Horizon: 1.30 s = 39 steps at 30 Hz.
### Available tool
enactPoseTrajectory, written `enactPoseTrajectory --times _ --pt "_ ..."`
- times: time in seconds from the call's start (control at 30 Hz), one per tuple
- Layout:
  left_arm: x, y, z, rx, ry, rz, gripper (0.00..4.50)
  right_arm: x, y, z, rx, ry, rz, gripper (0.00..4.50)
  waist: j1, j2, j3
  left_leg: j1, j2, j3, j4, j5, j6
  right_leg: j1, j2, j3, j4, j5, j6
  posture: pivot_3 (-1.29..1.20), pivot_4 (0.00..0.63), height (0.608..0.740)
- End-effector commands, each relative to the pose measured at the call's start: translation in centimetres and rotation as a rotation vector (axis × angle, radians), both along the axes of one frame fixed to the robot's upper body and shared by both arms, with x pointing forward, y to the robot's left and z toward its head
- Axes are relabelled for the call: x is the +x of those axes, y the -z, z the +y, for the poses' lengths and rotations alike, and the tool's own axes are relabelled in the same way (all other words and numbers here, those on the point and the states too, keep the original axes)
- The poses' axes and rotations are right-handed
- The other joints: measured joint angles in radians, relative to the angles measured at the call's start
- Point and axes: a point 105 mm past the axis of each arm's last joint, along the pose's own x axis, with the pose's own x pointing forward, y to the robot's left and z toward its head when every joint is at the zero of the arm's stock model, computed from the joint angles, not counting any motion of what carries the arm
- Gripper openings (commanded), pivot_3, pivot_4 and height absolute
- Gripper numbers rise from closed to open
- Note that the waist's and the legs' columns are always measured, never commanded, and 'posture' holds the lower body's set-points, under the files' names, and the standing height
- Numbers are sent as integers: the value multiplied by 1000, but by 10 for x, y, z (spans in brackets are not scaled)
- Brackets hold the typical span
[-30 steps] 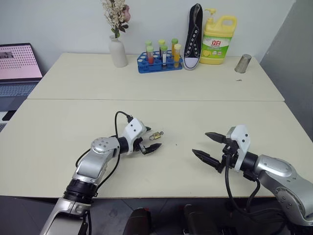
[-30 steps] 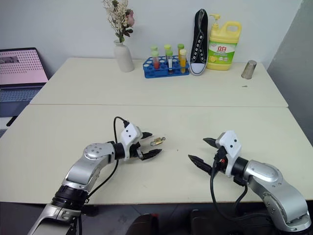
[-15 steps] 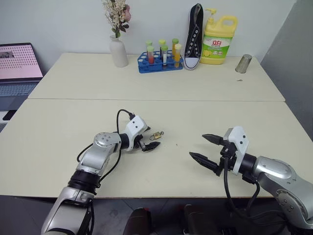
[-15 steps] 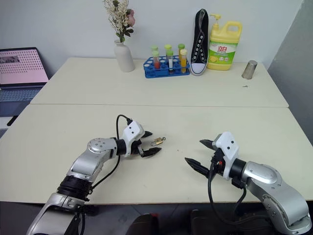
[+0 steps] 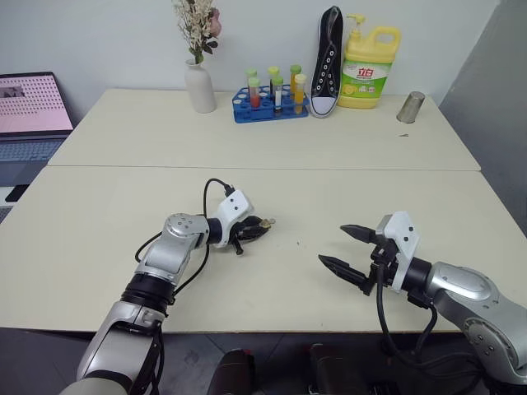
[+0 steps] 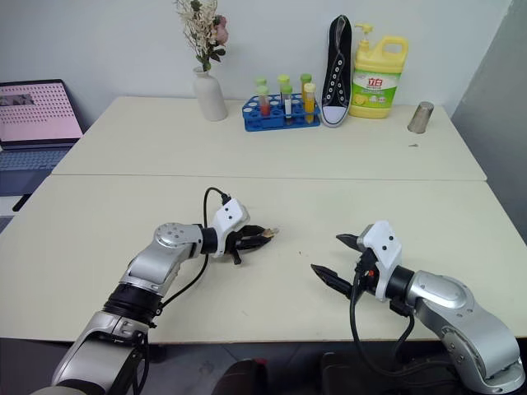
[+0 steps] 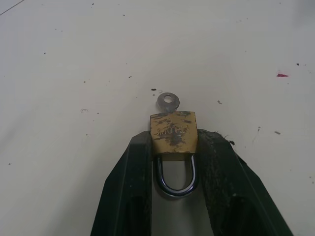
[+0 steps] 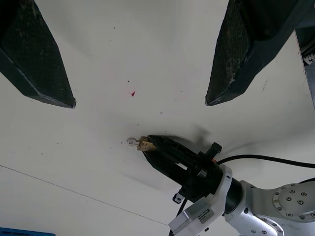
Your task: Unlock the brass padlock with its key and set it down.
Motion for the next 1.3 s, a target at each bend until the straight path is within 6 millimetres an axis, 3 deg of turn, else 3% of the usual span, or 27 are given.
enactPoseTrajectory --times 0.03,0.23,0.43,0.53,0.63,0.8,1.3 --pt "-4 6 -3 18 29 24 954 -6 -10 6 14 -31 -43 4435 0 0 0 0 0 0 0 0 0 0 0 0 0 0 0 0 150 740" --pt "-27 -26 -27 -95 273 -164 954 -7 -12 0 12 -17 -50 4435 0 0 0 0 0 0 0 0 0 0 0 0 0 0 0 0 150 740" --pt "-55 -47 -39 16 579 -494 954 -16 -10 -11 -4 -14 -23 4435 2 0 0 0 0 0 0 0 0 0 -1 1 0 0 0 0 150 740" --pt "-58 -57 -42 75 672 -694 954 -18 -10 -17 -13 -18 -5 4435 3 0 0 0 0 0 0 0 0 0 0 0 0 0 0 0 150 740" --pt "-58 -58 -43 98 712 -781 954 -20 -10 -19 -6 -19 6 4435 2 0 0 0 0 1 0 0 0 0 0 1 0 0 0 0 150 740" --pt "-65 -68 -43 188 831 -1133 954 -25 -12 -5 76 -75 62 4435 2 0 0 0 0 1 0 0 0 0 0 1 -1 0 0 0 150 740" --pt "-63 -70 -38 192 768 -1249 954 -5 -9 33 190 -185 196 4435 -1 0 0 0 0 1 0 0 0 0 0 0 0 0 0 0 150 740"
